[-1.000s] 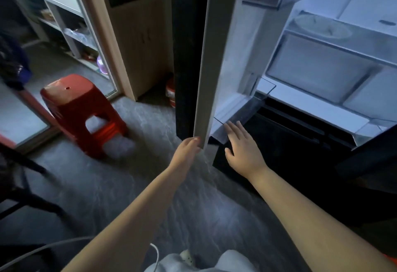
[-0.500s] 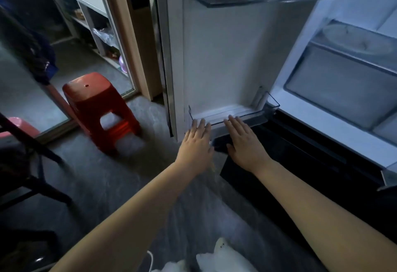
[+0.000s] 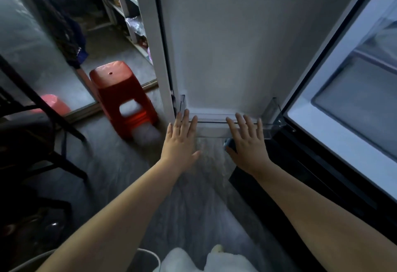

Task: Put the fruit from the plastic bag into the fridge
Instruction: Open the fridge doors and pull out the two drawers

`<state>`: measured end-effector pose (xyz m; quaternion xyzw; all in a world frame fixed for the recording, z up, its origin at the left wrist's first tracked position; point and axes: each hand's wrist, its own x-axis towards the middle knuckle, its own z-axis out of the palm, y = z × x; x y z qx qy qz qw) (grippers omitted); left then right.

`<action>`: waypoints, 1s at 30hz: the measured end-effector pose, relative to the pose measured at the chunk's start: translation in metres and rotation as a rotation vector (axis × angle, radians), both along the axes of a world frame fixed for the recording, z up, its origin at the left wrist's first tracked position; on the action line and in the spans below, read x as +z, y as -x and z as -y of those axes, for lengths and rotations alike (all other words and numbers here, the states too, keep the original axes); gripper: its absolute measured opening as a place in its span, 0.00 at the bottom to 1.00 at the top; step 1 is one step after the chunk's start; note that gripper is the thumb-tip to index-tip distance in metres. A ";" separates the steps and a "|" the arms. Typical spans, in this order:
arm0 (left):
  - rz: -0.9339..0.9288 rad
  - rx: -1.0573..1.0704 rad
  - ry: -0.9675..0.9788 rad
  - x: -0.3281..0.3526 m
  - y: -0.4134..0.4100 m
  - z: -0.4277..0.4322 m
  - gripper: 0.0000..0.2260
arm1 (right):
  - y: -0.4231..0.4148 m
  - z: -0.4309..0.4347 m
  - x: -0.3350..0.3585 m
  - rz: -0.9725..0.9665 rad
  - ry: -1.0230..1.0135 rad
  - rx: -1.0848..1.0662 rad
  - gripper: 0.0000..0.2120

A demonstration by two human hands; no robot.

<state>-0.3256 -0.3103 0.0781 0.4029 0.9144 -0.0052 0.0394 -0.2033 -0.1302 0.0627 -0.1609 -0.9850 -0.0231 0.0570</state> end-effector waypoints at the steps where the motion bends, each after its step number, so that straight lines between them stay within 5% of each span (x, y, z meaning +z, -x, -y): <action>1: -0.004 0.007 -0.006 -0.001 -0.002 0.000 0.45 | 0.000 -0.002 -0.003 -0.019 -0.006 0.011 0.40; 11: -0.008 0.017 -0.021 0.000 -0.008 -0.004 0.41 | -0.004 -0.008 -0.006 -0.028 -0.004 0.033 0.39; 15: -0.045 -0.222 -0.110 0.006 -0.021 -0.021 0.35 | -0.016 -0.008 0.010 -0.028 0.003 0.037 0.37; 19: -0.075 -0.448 -0.086 0.014 -0.035 -0.050 0.32 | -0.044 -0.011 0.026 -0.079 0.023 -0.133 0.36; 30: 0.057 -0.932 -0.431 0.052 -0.136 -0.161 0.25 | -0.209 -0.032 0.080 -0.015 -0.210 -0.659 0.34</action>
